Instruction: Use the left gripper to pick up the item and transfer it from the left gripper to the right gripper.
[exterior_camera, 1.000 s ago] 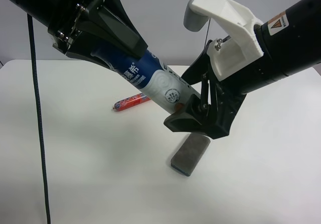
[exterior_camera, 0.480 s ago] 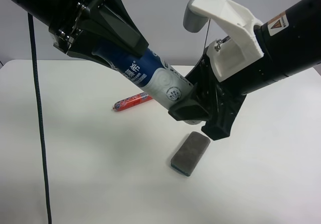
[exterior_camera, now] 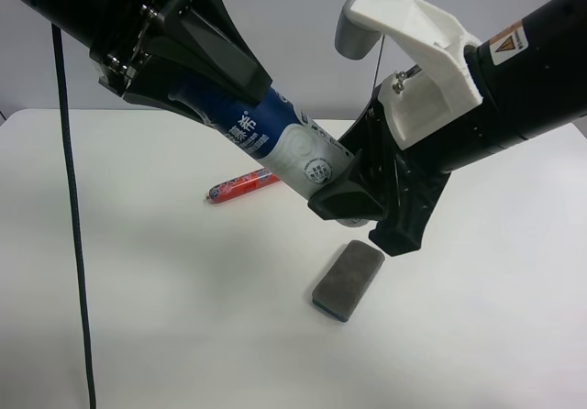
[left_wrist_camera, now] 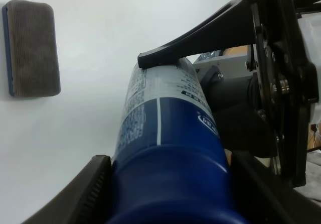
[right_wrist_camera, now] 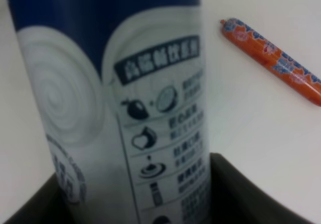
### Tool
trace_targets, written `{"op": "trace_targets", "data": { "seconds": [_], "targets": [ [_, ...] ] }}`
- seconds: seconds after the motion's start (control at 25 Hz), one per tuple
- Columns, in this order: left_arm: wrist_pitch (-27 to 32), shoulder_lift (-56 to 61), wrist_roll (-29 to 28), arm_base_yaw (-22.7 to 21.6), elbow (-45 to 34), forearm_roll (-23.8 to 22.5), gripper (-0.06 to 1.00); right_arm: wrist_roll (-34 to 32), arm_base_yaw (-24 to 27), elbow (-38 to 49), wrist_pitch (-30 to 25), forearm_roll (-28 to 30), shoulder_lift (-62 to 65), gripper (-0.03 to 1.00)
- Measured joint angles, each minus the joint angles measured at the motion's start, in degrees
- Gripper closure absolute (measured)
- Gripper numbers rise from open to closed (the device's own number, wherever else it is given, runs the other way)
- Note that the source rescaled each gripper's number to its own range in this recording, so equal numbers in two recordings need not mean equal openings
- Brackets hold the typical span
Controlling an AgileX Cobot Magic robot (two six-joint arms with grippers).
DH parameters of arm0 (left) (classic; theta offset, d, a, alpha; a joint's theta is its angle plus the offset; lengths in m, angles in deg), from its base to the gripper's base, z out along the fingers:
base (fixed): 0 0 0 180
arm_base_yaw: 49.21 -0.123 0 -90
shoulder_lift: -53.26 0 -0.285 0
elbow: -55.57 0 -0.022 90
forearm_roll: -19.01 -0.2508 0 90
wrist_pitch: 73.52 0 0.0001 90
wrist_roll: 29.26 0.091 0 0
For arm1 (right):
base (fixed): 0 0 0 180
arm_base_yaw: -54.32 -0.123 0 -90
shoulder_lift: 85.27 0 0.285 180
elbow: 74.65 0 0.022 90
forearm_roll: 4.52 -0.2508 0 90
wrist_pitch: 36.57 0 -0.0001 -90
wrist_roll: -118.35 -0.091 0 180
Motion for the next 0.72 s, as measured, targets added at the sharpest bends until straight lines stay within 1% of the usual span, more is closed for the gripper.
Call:
{"op": "trace_targets", "data": {
  "seconds": [0.04,0.08,0.12,0.16,0.2,0.24,0.28,0.32,0.4,0.64,0.72],
  "targets": [
    [0.0,0.0,0.1,0.0,0.0,0.0,0.94,0.0,0.0,0.0,0.0,0.0,0.0,0.97],
    [0.0,0.0,0.3,0.0,0.0,0.1,0.91,0.0,0.0,0.0,0.0,0.0,0.0,0.97],
    [0.0,0.0,0.6,0.0,0.0,0.7,0.75,0.0,0.0,0.0,-0.3,0.1,0.0,0.97],
    [0.0,0.0,0.8,0.0,0.1,1.2,0.48,0.0,0.0,0.1,-0.4,0.3,-0.1,0.97],
    [0.1,0.0,0.8,0.0,0.1,1.3,0.25,0.0,0.0,0.2,-0.4,0.4,-0.2,0.97],
    [0.1,0.0,0.8,0.0,0.2,1.5,0.13,0.0,0.0,0.2,-0.5,0.4,-0.2,0.97],
    [0.1,0.0,0.8,0.0,0.3,1.5,0.05,0.0,0.0,0.2,-0.7,0.4,-0.2,0.97],
    [0.0,0.0,0.8,0.0,0.3,1.5,0.00,0.0,0.0,0.2,-0.7,0.4,-0.2,0.97],
    [0.0,0.0,0.8,0.0,0.4,1.5,-0.03,0.0,0.0,0.2,-0.7,0.4,-0.2,0.97],
    [0.2,0.0,1.2,0.0,0.4,1.5,-0.05,0.0,0.0,0.2,-0.7,0.4,-0.2,0.97],
    [0.3,0.0,1.5,-0.6,0.4,1.5,-0.05,0.0,0.0,0.2,-0.8,0.4,-0.2,0.97]
  ]
}}
